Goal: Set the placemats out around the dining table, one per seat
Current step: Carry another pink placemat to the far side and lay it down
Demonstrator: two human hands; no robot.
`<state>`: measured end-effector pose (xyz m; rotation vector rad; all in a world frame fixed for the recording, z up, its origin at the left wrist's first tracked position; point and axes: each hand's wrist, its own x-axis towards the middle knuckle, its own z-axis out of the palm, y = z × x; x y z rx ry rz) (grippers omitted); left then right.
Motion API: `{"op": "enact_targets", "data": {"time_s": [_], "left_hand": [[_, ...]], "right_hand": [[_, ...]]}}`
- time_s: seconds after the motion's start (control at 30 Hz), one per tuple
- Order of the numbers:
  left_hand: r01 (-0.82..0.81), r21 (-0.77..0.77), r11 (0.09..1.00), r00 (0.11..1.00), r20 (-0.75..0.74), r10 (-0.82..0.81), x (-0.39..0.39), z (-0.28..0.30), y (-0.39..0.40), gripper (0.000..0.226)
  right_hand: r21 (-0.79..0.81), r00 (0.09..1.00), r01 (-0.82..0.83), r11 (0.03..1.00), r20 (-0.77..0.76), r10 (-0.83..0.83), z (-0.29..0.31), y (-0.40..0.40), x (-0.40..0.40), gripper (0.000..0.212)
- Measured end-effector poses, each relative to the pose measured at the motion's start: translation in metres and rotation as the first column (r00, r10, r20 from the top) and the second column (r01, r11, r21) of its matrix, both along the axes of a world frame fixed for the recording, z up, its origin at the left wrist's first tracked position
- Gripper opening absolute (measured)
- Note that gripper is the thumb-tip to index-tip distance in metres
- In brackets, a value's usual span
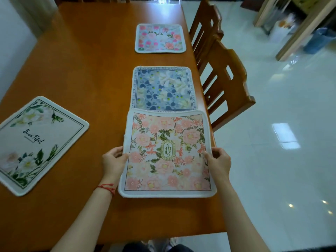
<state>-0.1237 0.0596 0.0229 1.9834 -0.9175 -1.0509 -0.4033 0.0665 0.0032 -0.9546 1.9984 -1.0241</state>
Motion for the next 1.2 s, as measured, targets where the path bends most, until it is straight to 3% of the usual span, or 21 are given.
{"op": "enact_targets", "data": {"time_s": [0.57,0.77,1.2], "left_hand": [[0.289,0.010,0.957,0.957,-0.006,-0.289,-0.127,-0.004,-0.002,0.028],[0.450,0.011,0.893,0.893,-0.005,-0.450,-0.157,-0.008,-0.009,0.027],[0.725,-0.019,0.689,0.687,-0.057,-0.725,-0.268,-0.006,0.017,0.025]], "right_hand": [[0.035,0.948,0.314,0.949,0.037,-0.315,-0.002,0.084,-0.106,0.019],[0.042,0.880,0.473,0.880,0.020,-0.474,-0.003,0.121,-0.120,0.020],[0.032,0.636,0.771,0.636,0.013,-0.772,-0.003,0.225,-0.169,0.013]]}}
